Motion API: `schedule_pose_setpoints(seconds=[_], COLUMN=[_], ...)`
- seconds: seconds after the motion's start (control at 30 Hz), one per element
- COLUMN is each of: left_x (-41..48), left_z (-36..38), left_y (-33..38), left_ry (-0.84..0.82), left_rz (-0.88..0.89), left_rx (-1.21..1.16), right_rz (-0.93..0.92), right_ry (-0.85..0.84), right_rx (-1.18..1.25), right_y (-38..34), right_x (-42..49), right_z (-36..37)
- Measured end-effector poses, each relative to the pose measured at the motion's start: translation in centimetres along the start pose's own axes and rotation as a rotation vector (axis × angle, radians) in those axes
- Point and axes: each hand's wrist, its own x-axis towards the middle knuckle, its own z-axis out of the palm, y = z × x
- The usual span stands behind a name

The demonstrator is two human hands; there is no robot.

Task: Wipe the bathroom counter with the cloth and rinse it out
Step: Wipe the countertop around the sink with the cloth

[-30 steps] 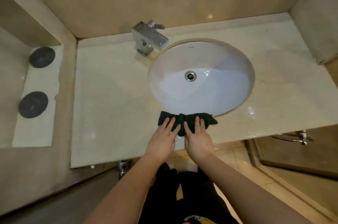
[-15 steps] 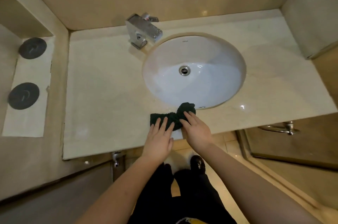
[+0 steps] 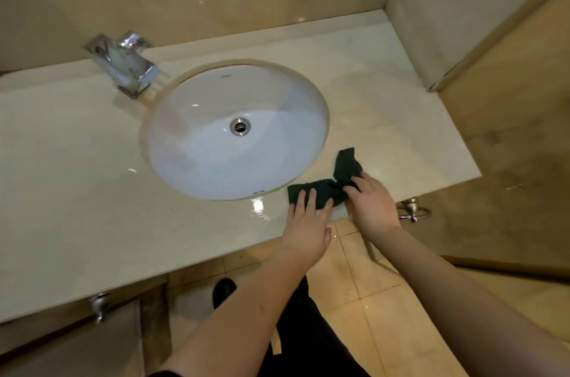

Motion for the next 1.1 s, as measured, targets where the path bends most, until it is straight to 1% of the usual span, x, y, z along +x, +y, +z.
schedule_pose_setpoints(seconds=[0.07,0.13,0.27,0.37,0.53,0.67,0.8,0.93,1.1], left_x=[1.0,1.4,0.9,-0.1,-3.4,-7.2,-12.1,-16.9,-21.1], left_z=[0.2,0.5,1.1,1.7,2.3,2.1,2.2,2.4,2.6], left_y=[1.8,3.0,2.5,0.9,-3.0,-8.1,-13.9,-19.5,-24.8], left_ry=[0.003,0.028,0.044,0.052,0.083,0.113,0.119,0.120,0.158], left_rz=[0.008,0.003,0.023,0.042,0.020,-0.050,-0.162,-0.256,-0.327], left_rx=[0.012,0.007,0.027,0.050,0.029,0.018,0.014,-0.001,-0.026], right_rz=[0.065,0.104,0.153,0.173,0.177,0.065,-0.069,-0.153,-0.256], right_ry=[-0.007,0.031,0.054,0.061,-0.017,-0.019,-0.013,-0.061,0.037], right_rx=[0.012,0.066,0.228,0.343,0.408,0.324,0.286,0.264,0.302], right_y=[1.4,2.3,1.8,-0.2,-6.2,-12.3,-19.8,-27.2,-33.6], right_x=[-0.8,-1.8,-3.2,-3.6,-3.6,-3.4,-2.9,-3.0,-3.5], right_z=[0.0,0.3,1.1,1.4,1.5,1.2,1.1,1.5,2.1])
